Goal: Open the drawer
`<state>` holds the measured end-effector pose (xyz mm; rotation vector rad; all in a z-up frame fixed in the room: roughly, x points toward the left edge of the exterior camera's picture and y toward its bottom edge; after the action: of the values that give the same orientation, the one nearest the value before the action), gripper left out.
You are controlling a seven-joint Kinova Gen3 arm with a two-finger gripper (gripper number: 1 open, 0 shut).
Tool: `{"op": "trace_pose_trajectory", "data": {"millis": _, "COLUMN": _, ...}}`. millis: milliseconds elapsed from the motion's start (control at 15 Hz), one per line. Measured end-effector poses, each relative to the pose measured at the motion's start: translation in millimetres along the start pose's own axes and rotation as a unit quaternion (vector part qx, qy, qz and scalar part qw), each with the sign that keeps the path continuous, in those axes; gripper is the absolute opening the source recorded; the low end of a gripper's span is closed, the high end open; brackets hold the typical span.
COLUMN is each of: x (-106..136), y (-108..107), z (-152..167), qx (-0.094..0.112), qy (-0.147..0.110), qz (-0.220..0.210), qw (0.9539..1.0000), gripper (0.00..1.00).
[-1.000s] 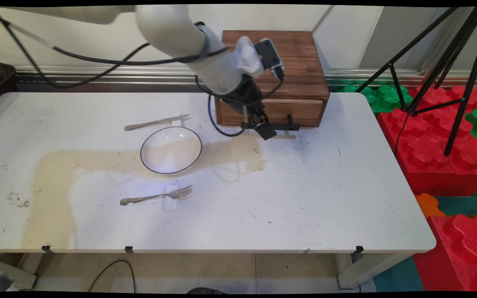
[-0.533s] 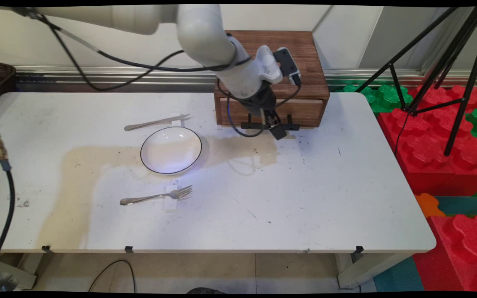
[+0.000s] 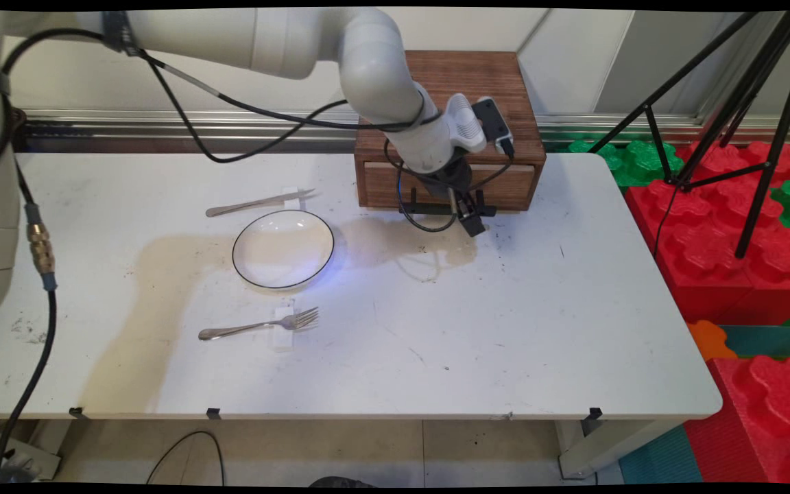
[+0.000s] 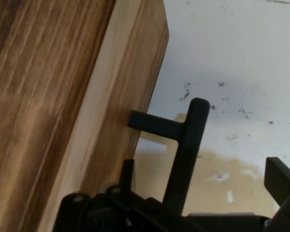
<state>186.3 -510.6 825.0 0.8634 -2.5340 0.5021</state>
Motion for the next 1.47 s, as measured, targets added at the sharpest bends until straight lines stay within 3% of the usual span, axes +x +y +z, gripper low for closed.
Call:
{"op": "trace_pose_trajectory", "data": {"millis": 600, "x": -2, "y": 5, "z": 24, "qx": -0.006, "qy": -0.015, "qz": -0.012, "qw": 0.9998, "gripper": 1.00}}
{"op": "trace_pose_trajectory", "data": {"millis": 1467, "x": -17, "y": 29, "z": 14, "qx": -0.011, "qy": -0.023, "qz": -0.018, "qw": 0.9995, "gripper": 1.00}}
